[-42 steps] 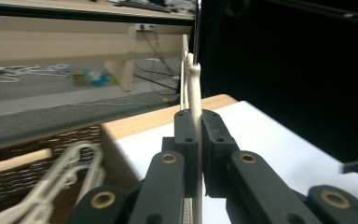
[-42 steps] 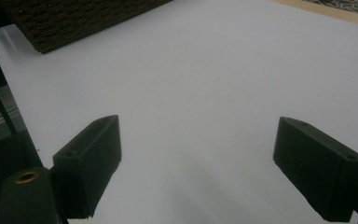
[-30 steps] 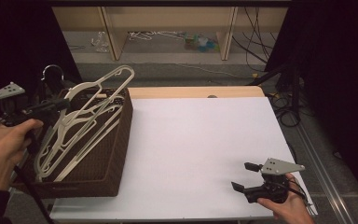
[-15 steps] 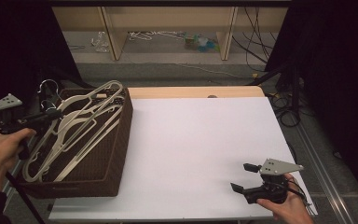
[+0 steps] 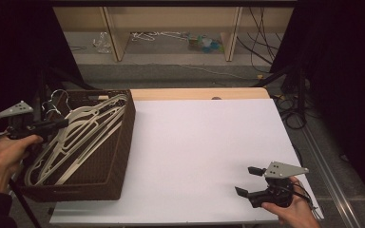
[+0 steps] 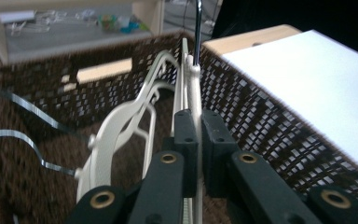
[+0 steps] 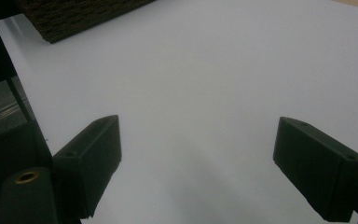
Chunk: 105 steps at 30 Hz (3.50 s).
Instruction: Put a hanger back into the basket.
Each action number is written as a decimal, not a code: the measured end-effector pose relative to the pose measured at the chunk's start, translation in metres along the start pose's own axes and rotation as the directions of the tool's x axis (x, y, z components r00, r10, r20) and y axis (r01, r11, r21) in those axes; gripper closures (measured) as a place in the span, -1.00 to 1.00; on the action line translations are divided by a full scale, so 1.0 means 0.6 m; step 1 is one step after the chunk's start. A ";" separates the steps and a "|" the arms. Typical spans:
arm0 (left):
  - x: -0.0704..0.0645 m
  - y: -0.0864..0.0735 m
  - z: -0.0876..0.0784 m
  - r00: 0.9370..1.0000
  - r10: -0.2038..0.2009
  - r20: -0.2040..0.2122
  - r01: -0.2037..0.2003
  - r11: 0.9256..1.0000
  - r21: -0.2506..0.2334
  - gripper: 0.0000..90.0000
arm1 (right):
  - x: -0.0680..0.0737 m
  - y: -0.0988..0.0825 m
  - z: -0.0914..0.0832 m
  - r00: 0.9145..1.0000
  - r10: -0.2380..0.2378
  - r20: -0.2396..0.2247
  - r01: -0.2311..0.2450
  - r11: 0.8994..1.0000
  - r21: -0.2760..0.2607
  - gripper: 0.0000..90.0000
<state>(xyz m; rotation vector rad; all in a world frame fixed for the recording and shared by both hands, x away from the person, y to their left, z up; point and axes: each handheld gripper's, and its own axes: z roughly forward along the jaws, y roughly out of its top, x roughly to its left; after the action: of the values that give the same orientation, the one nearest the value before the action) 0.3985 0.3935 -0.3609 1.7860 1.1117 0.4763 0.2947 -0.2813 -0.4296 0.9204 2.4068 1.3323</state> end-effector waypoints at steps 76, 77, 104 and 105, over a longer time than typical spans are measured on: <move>-0.338 -0.025 0.061 0.989 0.117 0.093 -0.102 0.983 -0.155 -0.37 | -0.003 -0.004 0.003 1.000 -0.008 0.004 0.008 1.000 -0.029 -0.64; -0.350 -0.031 0.066 0.986 0.129 0.102 -0.112 0.982 -0.153 -0.37 | -0.001 -0.003 0.002 1.000 -0.003 0.004 0.003 0.999 -0.036 -0.64; -0.413 -0.133 0.103 0.956 0.240 0.167 -0.214 0.964 -0.158 -0.47 | 0.022 -0.001 -0.018 0.999 0.024 0.045 -0.017 0.988 -0.152 -0.64; -0.412 -0.135 0.101 0.959 0.232 0.164 -0.207 0.966 -0.157 -0.48 | 0.024 -0.001 -0.020 0.999 0.023 0.045 -0.016 0.988 -0.153 -0.64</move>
<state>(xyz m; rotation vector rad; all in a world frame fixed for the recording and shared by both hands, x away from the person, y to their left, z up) 0.2766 0.1644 -0.4239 1.7991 0.7402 0.4997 0.2775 -0.2807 -0.4223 0.9242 2.2310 1.4623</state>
